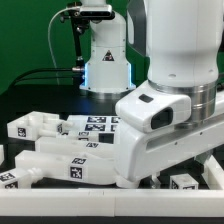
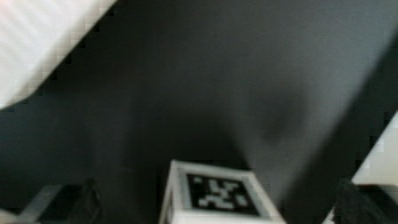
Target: Assemble chair
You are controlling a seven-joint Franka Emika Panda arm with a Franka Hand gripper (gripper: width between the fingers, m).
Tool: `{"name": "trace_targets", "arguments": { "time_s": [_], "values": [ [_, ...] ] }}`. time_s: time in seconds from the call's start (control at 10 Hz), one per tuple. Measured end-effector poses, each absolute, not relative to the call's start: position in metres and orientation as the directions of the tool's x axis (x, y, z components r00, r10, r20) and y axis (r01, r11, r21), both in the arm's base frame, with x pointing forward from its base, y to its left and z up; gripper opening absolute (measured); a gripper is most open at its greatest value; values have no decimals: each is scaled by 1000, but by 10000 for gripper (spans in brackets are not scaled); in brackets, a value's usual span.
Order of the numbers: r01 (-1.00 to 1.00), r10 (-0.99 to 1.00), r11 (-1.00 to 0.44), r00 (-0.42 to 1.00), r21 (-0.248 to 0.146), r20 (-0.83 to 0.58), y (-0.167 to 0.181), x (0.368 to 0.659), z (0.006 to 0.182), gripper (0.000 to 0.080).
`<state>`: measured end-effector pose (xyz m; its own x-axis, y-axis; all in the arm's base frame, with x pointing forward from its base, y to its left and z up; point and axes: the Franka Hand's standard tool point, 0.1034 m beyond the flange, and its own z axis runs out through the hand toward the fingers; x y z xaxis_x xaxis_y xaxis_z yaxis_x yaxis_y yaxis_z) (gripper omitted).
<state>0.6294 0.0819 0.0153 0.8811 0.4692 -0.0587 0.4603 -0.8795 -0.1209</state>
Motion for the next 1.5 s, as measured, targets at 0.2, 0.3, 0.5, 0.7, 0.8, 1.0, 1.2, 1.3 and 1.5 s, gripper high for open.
{"name": "trace_targets", "arguments": {
  "time_s": [0.2, 0.3, 0.5, 0.7, 0.8, 1.0, 1.2, 1.3, 1.5],
  "values": [
    [447, 454, -887, 889, -116, -50, 84, 631, 12, 650],
    [447, 453, -887, 891, -115, -37, 81, 633, 11, 650],
    [449, 455, -886, 890, -115, -37, 82, 633, 11, 514],
    [448, 455, -886, 890, -115, -37, 81, 633, 11, 278],
    [443, 449, -890, 893, -111, -38, 82, 632, 13, 278],
    [426, 434, -898, 899, -109, -61, 74, 604, 34, 278],
    [407, 416, -907, 905, -104, -86, 54, 564, 70, 278],
    [390, 397, -917, 914, -86, -82, 37, 539, 96, 278],
    [389, 396, -917, 914, -86, -90, 35, 533, 92, 281]
  ]
}}
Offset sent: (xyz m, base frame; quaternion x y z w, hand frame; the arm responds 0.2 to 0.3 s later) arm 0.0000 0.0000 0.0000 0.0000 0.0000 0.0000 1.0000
